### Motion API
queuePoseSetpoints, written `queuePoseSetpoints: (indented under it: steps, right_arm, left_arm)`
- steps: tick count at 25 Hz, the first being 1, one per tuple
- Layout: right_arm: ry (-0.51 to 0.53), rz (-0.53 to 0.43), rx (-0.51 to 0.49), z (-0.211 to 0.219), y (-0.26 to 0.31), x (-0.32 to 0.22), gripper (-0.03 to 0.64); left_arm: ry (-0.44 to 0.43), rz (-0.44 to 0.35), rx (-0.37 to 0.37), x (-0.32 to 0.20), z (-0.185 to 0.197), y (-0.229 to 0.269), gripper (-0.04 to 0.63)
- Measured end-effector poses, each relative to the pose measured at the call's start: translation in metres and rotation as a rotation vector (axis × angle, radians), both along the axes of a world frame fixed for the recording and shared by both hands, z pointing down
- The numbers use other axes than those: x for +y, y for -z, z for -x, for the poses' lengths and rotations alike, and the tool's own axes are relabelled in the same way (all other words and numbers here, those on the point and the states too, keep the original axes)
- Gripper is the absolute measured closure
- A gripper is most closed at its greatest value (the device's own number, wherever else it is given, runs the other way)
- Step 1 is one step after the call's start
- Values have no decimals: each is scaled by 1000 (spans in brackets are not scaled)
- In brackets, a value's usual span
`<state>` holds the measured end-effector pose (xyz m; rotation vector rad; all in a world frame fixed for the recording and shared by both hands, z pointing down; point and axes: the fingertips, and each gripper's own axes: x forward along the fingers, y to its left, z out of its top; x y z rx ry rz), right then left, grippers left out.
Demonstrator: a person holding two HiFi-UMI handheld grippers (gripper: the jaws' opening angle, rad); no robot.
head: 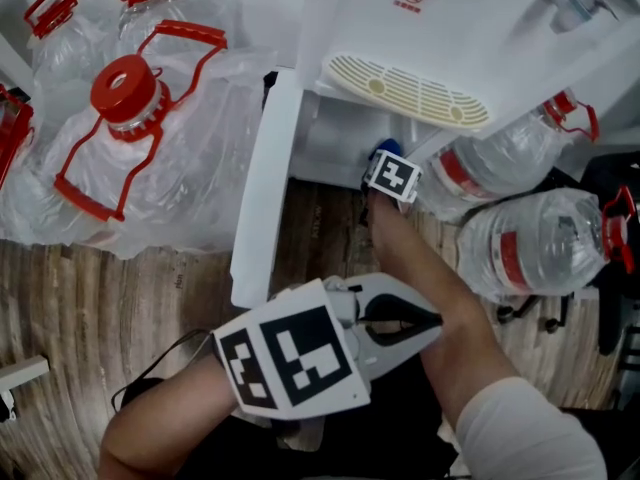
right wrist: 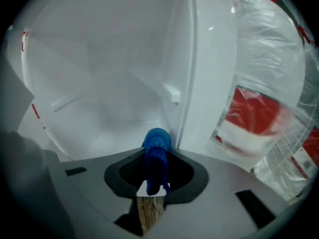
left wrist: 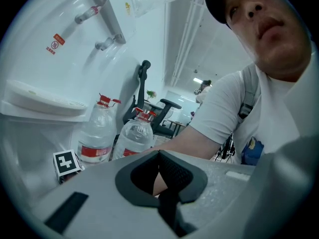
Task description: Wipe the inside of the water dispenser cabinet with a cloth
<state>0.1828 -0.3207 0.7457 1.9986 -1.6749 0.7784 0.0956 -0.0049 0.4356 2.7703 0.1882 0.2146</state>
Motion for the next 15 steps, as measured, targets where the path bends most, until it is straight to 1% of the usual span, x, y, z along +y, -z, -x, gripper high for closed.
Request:
queuePoseSetpoints:
  steps: [1,2,8,12,15]
  right_arm:
    - [44,-64,-13,6,7,-11,532]
    - [66,-85,-14,8,9,-14,532]
    - [126,17,55,-1,-5,17,532]
    - [165,32,89,-9,-7,31,532]
    - [164,102,89,-17,-17,47,532]
  left_arm:
    - [0,-2,3,-1,-1,1,592]
    - [-1,-4,6,-1,-1,2,592]
    - [-11,-11,18,-2,-7,5,592]
    - [-20,-13,17,-4,-11,3,592]
    - [-23,-12,13,-6,-15,-1,592]
